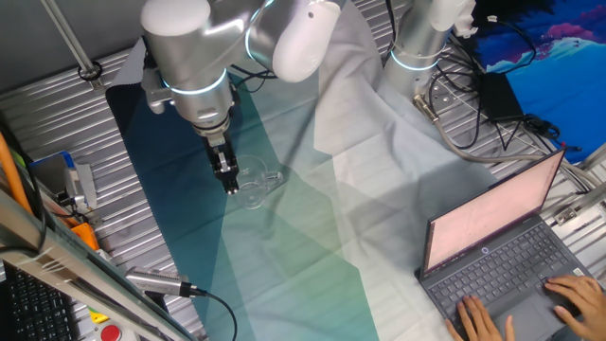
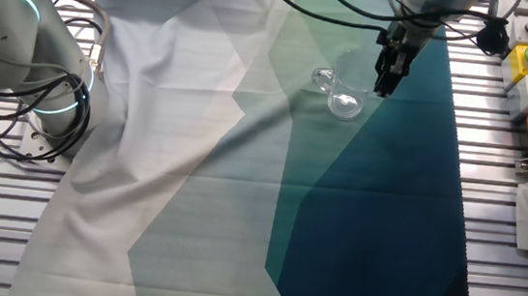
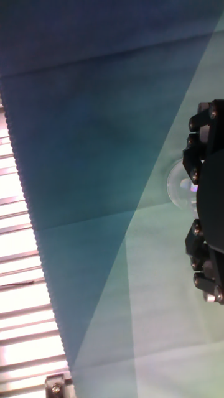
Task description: Pick up the cup
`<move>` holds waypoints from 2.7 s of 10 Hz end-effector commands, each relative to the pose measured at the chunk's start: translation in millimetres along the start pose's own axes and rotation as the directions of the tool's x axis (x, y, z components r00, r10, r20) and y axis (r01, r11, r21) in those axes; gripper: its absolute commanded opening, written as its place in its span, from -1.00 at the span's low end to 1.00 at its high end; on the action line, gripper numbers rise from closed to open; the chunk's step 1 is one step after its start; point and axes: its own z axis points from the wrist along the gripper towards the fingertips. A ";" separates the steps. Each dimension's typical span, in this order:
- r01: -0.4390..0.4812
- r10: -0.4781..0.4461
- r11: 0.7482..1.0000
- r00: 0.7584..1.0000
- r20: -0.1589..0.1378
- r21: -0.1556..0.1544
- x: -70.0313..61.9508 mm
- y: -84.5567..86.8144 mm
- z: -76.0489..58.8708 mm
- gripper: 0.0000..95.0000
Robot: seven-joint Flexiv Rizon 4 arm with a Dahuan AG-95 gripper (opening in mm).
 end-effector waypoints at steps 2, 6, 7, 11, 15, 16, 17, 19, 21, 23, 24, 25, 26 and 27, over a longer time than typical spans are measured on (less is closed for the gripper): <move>0.224 -0.227 0.955 0.974 -0.006 0.193 61.0 -7.0 12.1 1.00; 0.236 -0.240 0.952 0.971 -0.006 0.195 60.8 -7.0 12.4 0.60; 0.235 -0.239 0.952 0.971 -0.005 0.196 60.5 -6.9 12.4 0.60; 0.247 -0.253 0.948 0.967 0.003 0.199 57.4 -6.2 11.4 0.60; 0.286 -0.294 0.932 0.956 0.002 0.223 54.0 -5.4 10.0 1.00; 0.286 -0.293 0.932 0.956 0.002 0.224 53.0 -5.1 9.6 1.00; 0.285 -0.293 0.932 0.956 0.003 0.223 52.0 -4.8 9.3 1.00; 0.301 -0.308 0.926 0.951 -0.003 0.229 47.3 -3.3 6.8 1.00; 0.314 -0.321 0.921 0.947 -0.006 0.230 42.8 -3.9 3.0 1.00; 0.323 -0.329 0.919 0.944 -0.010 0.225 38.8 -7.0 -1.4 1.00; 0.330 -0.336 0.917 0.942 -0.011 0.223 37.0 -8.4 -3.5 1.00; 0.333 -0.339 0.917 0.941 -0.010 0.221 36.2 -9.3 -4.5 1.00; 0.334 -0.341 0.916 0.940 -0.009 0.220 35.4 -9.8 -5.3 1.00; 0.330 -0.337 0.920 0.941 -0.003 0.212 35.1 -9.9 -5.1 1.00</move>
